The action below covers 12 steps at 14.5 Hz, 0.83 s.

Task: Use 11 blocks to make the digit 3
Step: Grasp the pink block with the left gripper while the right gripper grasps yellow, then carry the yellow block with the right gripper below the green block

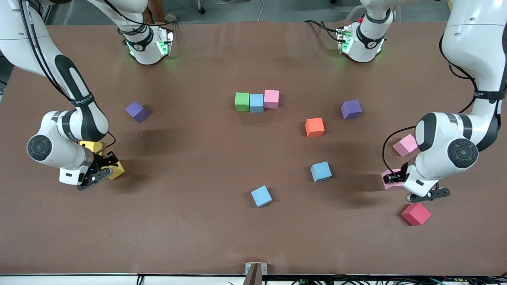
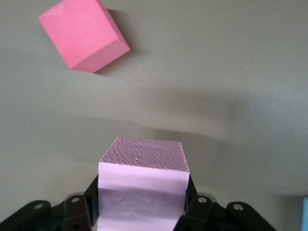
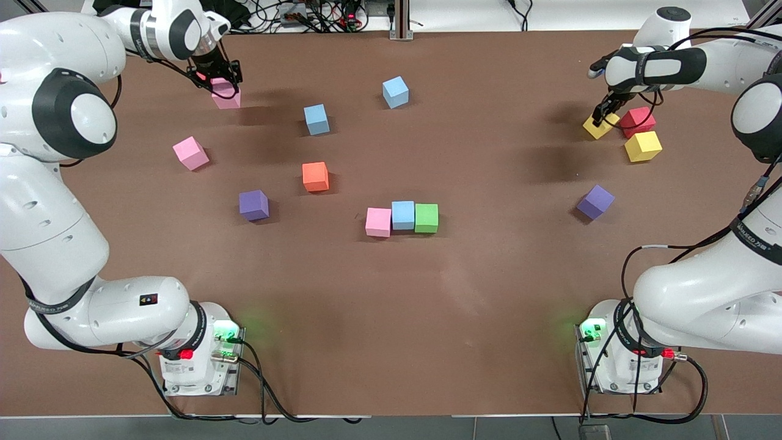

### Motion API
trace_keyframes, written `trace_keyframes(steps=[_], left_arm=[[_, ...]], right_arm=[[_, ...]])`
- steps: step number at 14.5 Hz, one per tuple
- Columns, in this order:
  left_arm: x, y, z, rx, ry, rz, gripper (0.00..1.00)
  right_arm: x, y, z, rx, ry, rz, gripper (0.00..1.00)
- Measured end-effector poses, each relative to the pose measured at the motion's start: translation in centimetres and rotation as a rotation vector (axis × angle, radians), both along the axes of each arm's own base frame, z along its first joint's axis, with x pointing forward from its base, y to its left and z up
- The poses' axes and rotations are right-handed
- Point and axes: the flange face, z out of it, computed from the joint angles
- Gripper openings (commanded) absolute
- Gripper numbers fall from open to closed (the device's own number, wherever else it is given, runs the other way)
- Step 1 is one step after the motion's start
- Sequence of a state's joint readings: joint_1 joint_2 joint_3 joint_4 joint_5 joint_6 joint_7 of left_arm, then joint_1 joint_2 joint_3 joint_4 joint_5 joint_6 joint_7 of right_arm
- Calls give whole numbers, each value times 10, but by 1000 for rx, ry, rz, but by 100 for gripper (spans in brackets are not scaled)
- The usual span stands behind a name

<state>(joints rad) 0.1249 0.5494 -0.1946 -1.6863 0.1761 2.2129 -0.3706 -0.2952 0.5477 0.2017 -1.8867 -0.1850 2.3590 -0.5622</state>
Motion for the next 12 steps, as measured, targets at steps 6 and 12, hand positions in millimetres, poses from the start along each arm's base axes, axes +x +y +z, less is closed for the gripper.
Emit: trace_keyframes(steps=[6, 12], left_arm=[[7, -14, 25, -33, 16, 175, 29], [11, -44, 46, -45, 3, 365, 29]], right_arm=[[12, 146, 40, 68, 33, -193, 30], [-55, 351, 63, 51, 114, -392, 31]])
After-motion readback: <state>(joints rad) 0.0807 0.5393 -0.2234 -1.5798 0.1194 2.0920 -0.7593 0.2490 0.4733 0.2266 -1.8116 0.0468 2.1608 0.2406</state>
